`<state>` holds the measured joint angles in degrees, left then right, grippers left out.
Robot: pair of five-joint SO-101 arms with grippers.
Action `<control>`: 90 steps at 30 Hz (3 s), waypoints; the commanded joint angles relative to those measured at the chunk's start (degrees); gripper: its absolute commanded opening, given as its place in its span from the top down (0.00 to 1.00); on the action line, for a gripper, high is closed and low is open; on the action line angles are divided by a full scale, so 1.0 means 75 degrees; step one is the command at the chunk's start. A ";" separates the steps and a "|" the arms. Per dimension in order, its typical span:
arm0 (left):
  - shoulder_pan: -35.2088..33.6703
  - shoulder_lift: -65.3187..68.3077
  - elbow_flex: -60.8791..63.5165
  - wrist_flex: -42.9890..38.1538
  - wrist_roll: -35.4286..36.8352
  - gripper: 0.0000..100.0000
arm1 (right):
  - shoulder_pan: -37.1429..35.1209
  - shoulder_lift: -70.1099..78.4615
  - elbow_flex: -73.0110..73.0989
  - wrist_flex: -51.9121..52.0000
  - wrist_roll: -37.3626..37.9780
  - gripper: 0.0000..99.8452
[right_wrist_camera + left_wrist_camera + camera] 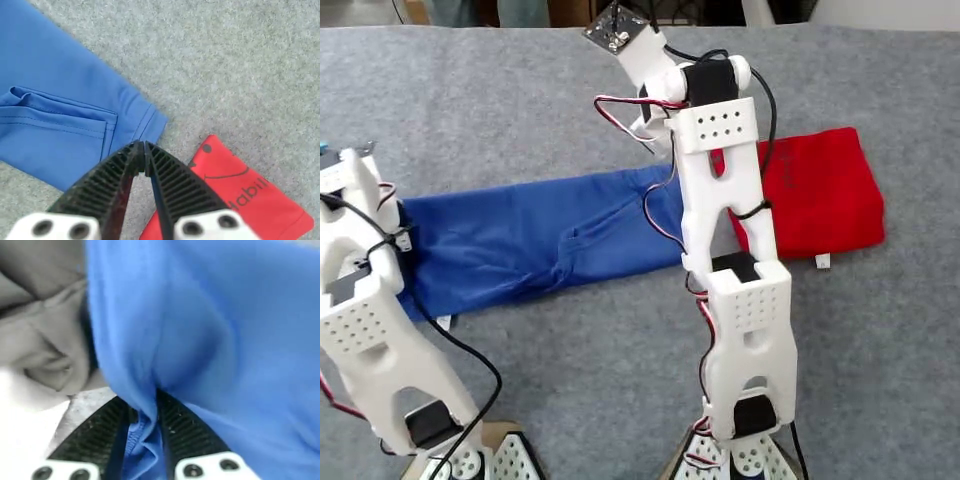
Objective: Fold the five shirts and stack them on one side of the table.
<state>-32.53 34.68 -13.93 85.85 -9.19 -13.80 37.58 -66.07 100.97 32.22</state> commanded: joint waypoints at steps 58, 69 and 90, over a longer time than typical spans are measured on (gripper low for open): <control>0.7777 -0.0457 -0.2421 -0.1512 0.2731 0.97 | 0.4806 -0.3710 -0.0135 -0.0774 0.0680 0.99; 0.8129 -0.0434 -0.2421 -0.1747 0.2743 0.97 | 0.4771 -0.3499 -0.0193 -0.0785 0.0680 0.99; 0.8234 -0.0434 -0.2385 -0.2297 0.3165 0.95 | 0.4771 -0.3499 -0.0205 -0.0832 0.0633 0.98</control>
<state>29.10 32.22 -29.05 69.41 13.85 21.80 12.18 -65.98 95.96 36.97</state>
